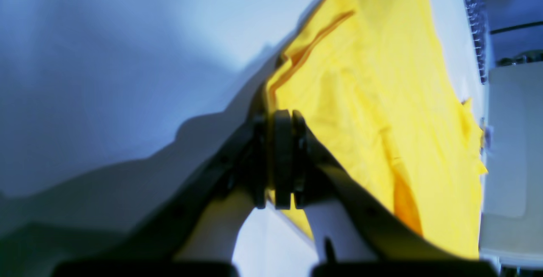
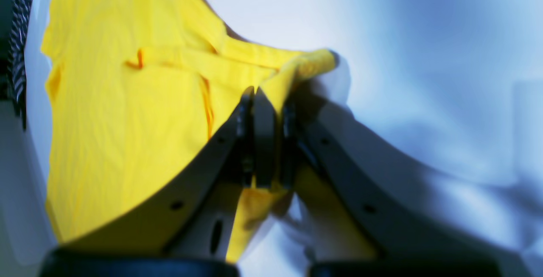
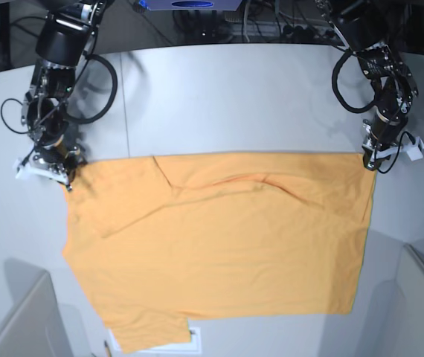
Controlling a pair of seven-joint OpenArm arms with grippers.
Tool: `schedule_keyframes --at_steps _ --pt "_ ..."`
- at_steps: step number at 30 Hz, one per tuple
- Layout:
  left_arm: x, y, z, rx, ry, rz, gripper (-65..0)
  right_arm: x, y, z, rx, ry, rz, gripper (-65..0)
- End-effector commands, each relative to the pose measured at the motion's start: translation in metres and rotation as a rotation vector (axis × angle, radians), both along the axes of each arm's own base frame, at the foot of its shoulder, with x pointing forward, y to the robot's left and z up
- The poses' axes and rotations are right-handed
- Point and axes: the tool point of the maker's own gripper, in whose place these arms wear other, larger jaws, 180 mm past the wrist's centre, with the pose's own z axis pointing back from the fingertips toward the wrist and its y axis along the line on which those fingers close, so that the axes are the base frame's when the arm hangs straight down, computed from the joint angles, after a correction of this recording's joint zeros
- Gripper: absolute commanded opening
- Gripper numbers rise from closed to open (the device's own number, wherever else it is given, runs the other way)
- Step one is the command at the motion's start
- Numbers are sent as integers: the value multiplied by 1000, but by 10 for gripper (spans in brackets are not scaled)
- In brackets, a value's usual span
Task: Fold the T-shirt properly
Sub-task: 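Pull the collar edge further toward the robot with both grippers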
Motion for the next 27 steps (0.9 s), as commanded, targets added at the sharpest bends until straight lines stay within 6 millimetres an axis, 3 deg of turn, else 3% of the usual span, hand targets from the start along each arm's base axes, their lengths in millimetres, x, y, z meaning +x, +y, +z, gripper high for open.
schedule_keyframes --at_steps 1,9,12,14,17,20,24,27 --pt "10 17 26 62 -55 -2 -650 14 -9 26 -33 -63 -2 -650" --pt "39 13 98 151 -159 -116 -650 34 -30 104 33 -162 -71 -650" --pt "37 12 109 156 -152 -108 -650 28 -35 119 45 -177 -69 -650" --pt "18 11 99 157 -95 -108 -650 8 -37 110 39 -141 -68 -650" --pt "-15 9 84 182 -21 -127 -650 -27 -32 76 53 -50 -79 -650" --pt "-34 7 70 184 34 -139 -650 -51 -33 55 59 12 -91 -650" --pt "-44 7 60 176 69 -137 -650 -63 -35 47 54 42 -95 -650" --pt "-66 10 53 187 118 -142 -650 -82 -33 35 50 88 -92 -650"
